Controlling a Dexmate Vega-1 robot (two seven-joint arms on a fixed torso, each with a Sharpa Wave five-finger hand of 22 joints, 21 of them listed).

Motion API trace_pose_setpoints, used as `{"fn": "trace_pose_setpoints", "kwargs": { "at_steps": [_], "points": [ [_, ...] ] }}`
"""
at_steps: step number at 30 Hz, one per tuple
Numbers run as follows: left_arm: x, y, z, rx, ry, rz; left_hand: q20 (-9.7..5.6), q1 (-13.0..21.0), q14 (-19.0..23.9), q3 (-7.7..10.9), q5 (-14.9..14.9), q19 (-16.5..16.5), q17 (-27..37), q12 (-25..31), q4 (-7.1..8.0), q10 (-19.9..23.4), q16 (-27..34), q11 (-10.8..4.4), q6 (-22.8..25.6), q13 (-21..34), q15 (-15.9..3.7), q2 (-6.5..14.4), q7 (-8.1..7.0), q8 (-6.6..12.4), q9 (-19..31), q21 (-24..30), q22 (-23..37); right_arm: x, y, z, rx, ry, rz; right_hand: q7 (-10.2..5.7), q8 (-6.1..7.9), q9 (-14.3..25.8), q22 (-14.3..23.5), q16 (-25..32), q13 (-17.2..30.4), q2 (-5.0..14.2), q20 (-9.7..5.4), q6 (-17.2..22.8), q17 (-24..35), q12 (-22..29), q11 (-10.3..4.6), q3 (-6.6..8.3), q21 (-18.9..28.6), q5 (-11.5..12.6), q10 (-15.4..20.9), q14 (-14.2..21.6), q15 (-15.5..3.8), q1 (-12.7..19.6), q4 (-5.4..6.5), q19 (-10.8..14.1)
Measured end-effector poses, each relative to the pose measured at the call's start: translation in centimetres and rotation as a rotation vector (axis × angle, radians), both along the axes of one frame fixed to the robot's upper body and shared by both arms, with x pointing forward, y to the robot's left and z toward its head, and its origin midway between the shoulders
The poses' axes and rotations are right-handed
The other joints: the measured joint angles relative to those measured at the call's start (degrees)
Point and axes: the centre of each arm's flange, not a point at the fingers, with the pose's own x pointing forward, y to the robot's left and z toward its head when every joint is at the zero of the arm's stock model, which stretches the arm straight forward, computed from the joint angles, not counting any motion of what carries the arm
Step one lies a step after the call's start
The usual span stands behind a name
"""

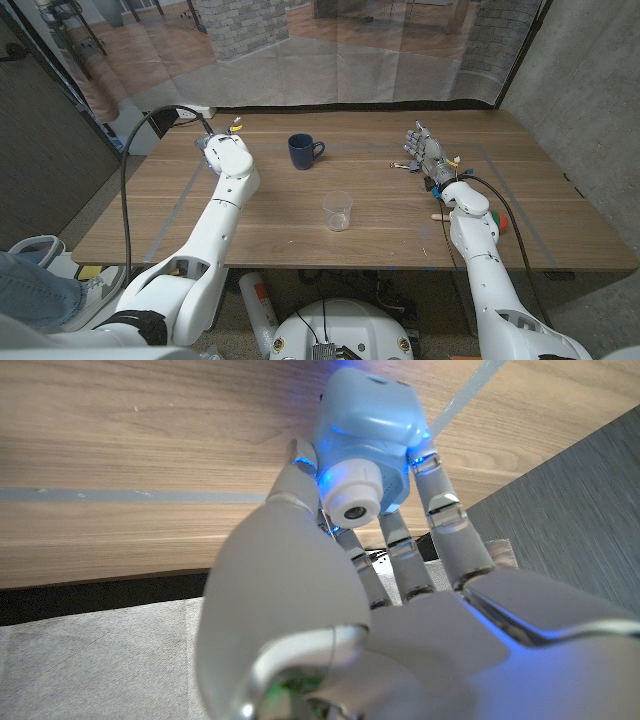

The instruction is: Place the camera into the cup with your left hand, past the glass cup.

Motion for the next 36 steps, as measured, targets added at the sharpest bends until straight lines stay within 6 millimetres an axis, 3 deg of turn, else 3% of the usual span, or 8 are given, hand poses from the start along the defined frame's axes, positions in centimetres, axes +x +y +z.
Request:
{"fn": "trace_pose_setpoints", "kwargs": {
  "at_steps": [26, 36],
  "points": [
    [-1.6, -1.2, 2.3, 0.055, -0.025, -0.056, -0.25, -0.06, 1.18, 0.22, -0.01, -0.92, 0.05, 0.19, -0.22, 2.04, -0.64, -0.35, 2.33, 0.00, -0.08, 0.06, -0.49, 0.23, -0.28, -0.26, 0.12, -0.2, 0.0, -0.1, 0.016, -0.002, -0.006, 0.00, 0.00, 0.00, 0.00, 0.00, 0.00, 0.38, -0.31, 0.00, 0.00, 0.00, -0.21, -0.23, 0.00, 0.00, 0.21, 0.00, 0.00, 0.38, 0.23, 0.30],
    [-1.5, -1.8, 3.5, 0.085, -0.037, -0.104, 0.32, -0.07, 1.48, 0.46, -0.17, -1.52, 0.05, 0.19, -0.46, 2.83, -0.93, -0.59, 3.00, 0.00, -0.21, 0.07, -0.53, 0.64, -0.23, -0.26, 0.14, -0.3, -0.4, -0.2, 0.026, -0.002, -0.014, 0.00, 0.00, 0.00, 0.00, 0.00, 0.00, 0.38, 0.00, 0.00, -0.14, 0.00, -0.21, -0.47, -0.37, 0.00, 0.21, 0.54, 0.10, 0.38, -0.01, 0.61]
  ]
}}
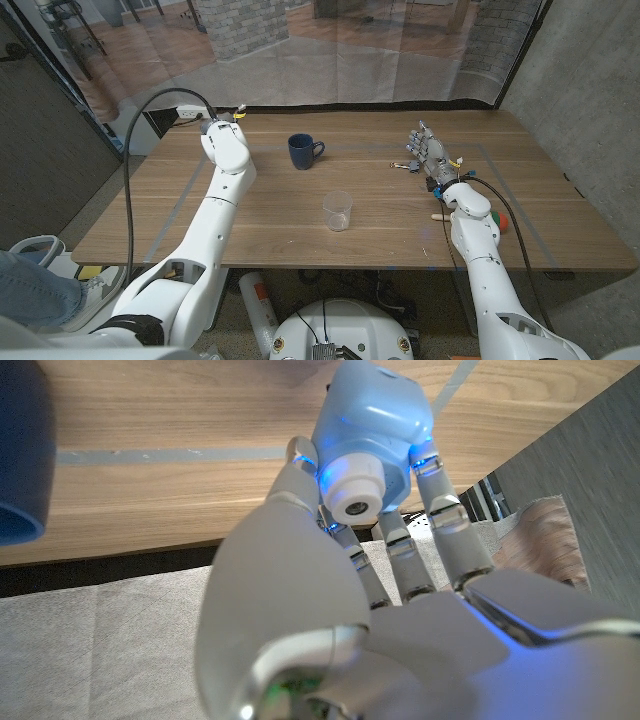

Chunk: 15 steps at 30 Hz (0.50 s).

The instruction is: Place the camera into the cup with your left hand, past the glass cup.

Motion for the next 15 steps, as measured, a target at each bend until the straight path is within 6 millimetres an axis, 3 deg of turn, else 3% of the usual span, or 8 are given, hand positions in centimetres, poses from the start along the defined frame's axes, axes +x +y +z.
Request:
{"fn": "trace_pose_setpoints", "kwargs": {
  "at_steps": [15],
  "points": [
    [0.0, -0.9, 1.2, 0.047, 0.004, -0.074, -0.42, -0.03, 0.07, 0.00, 0.16, -1.27, 0.00, -0.20, 0.00, 0.40, -0.37, -0.20, 0.47, 0.00, -0.08, 0.03, -0.46, 0.00, -0.22, 0.03, -0.19, 0.1, -0.3, 0.1, 0.008, 0.000, -0.006, 0.00, 0.00, 0.00, 0.00, 0.00, 0.00, 0.00, 0.00, 0.00, 0.00, 0.00, 0.23, 0.00, -0.20, 0.00, 0.22, -0.01, 0.01, 0.00, 0.00, -0.01]
  ]
}}
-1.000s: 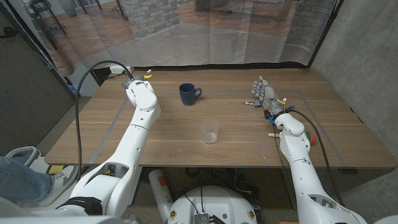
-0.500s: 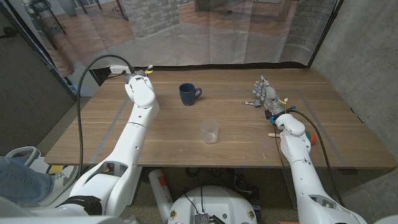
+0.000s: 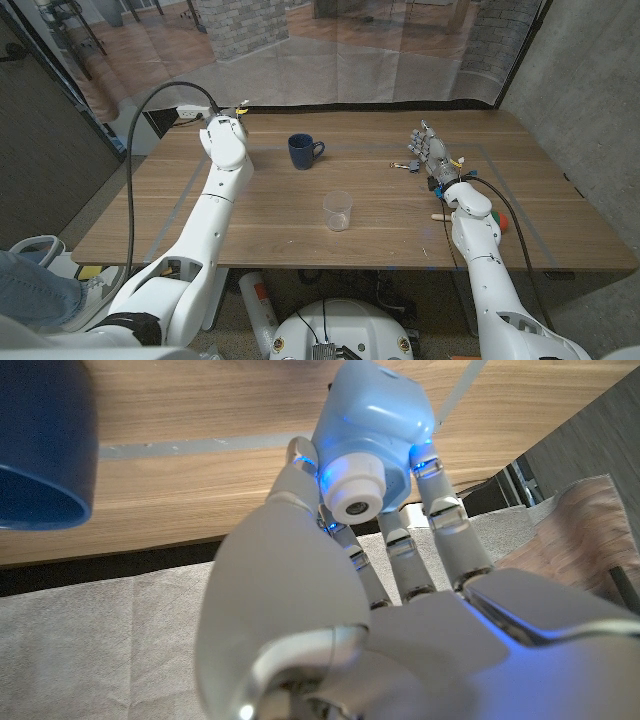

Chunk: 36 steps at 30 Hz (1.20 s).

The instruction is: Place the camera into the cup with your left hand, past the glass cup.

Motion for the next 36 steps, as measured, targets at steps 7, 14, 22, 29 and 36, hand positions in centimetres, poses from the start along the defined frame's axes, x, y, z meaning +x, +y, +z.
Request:
{"fn": "trace_pose_setpoints", "kwargs": {
  "at_steps": [7, 14, 22, 29, 36],
  "points": [
    [-0.3, -0.5, 0.6, 0.030, 0.003, -0.029, -0.28, -0.35, 0.00, 0.00, 0.00, -0.89, 0.00, -0.17, 0.00, 0.01, -0.13, 0.00, 0.31, 0.00, 0.00, 0.35, -0.10, -0.01, -0.09, 0.00, 0.00, 0.1, 0.0, -0.1, 0.002, 0.002, 0.000, 0.00, 0.00, 0.00, 0.00, 0.00, 0.00, 0.00, -0.21, 0.00, 0.00, 0.00, 0.00, 0.00, -0.21, 0.00, -0.01, 0.00, 0.00, 0.00, 0.00, 0.22],
    [-0.7, -0.9, 1.2, 0.050, 0.002, -0.049, -0.20, -0.35, 0.00, 0.09, 0.00, -0.99, 0.00, -0.25, -0.09, 0.12, -0.24, -0.10, 0.70, 0.00, -0.01, 0.35, 0.09, -0.01, -0.08, 0.00, 0.00, 0.0, 0.0, -0.2, 0.005, 0.004, -0.001, 0.00, 0.00, 0.00, 0.00, 0.00, 0.00, 0.00, -0.21, 0.00, 0.16, 0.00, 0.00, 0.00, -0.21, 0.00, -0.01, -0.01, 0.00, 0.00, 0.00, 0.21],
    [-1.0, -1.3, 1.5, 0.065, -0.001, -0.084, -0.37, -0.35, 0.00, 0.17, 0.00, -1.81, 0.01, -0.66, -0.17, 0.62, -0.46, -0.20, 1.01, 0.00, -0.02, 0.35, -0.21, -0.01, -0.03, -0.48, -0.26, -0.1, -0.2, -0.2, 0.012, 0.000, -0.001, 0.00, 0.00, 0.00, 0.00, 0.46, 0.00, 0.00, -0.32, 0.00, 0.15, 0.45, -0.01, 0.00, -0.21, 0.00, 0.40, 2.25, -0.20, 0.00, 0.00, 1.35],
    [-1.4, -1.8, 1.8, 0.086, -0.013, -0.114, -0.28, -0.35, 0.00, 0.17, -0.01, -1.91, 0.03, -0.71, -0.17, 0.84, -0.55, -0.41, 1.22, 0.00, -0.02, 0.35, -0.43, -0.02, -0.03, -0.54, -0.29, -0.3, -0.4, -0.3, 0.017, -0.003, -0.002, 0.00, 0.00, 0.00, 0.00, 0.46, 0.00, 0.30, -0.31, 0.00, 0.15, 0.45, -0.02, 0.00, -0.43, 0.00, 1.02, 2.24, -0.20, 0.30, 0.00, 1.34],
    [-1.9, -2.5, 2.2, 0.109, -0.028, -0.142, -0.27, -0.35, 0.21, 0.40, -0.16, -1.91, 0.08, -0.84, -0.40, 1.35, -0.71, -0.52, 1.81, 0.00, -0.24, 0.35, -0.60, 0.22, -0.03, -0.54, -0.29, -0.5, -0.6, -0.3, 0.023, -0.006, -0.002, 0.00, 0.00, 0.00, 0.00, 0.46, 0.00, 0.30, -0.31, 0.00, 0.15, 0.45, -0.02, 0.00, -0.65, 0.00, 1.02, 1.81, -0.20, 0.30, 0.00, 1.34]
  ]
}}
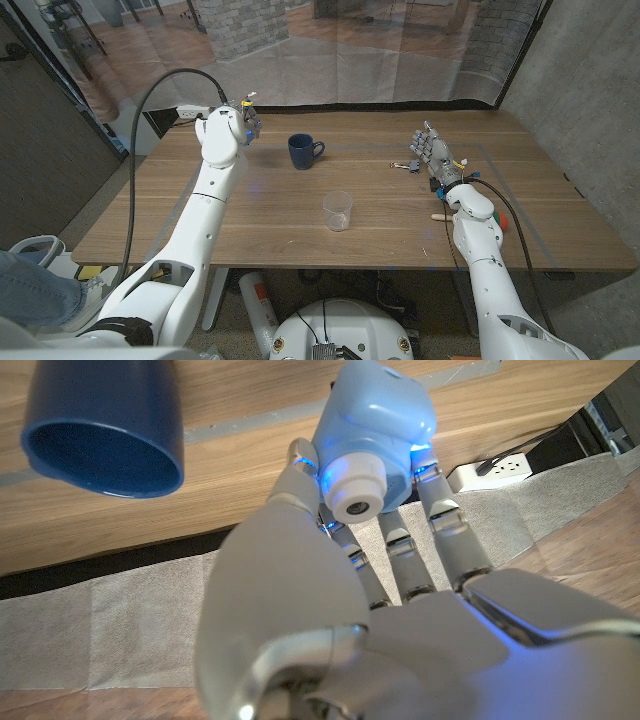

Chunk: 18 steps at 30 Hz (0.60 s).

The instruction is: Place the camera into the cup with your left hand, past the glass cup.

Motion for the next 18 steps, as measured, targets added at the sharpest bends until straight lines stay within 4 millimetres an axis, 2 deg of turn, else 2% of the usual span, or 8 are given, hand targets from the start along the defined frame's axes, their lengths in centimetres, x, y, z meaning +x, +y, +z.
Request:
{"fn": "trace_pose_setpoints", "kwargs": {
  "at_steps": [18],
  "points": [
    [-0.3, -1.7, 1.3, 0.060, -0.034, -0.050, -0.02, -0.15, 0.01, -0.01, -0.29, -0.62, 0.02, -0.04, 0.01, 0.30, -0.48, -0.28, 0.33, 0.00, 0.00, 0.15, -0.33, 0.00, -0.01, 0.00, 0.01, -0.2, -0.8, -0.1, 0.008, 0.003, -0.007, 0.00, 0.00, 0.00, 0.00, 0.00, 0.00, 0.00, 0.21, 0.00, -0.01, 0.00, 0.00, 0.00, -0.22, 0.00, 0.00, 0.22, -0.22, 0.00, 0.00, 0.20]
  ]
}}
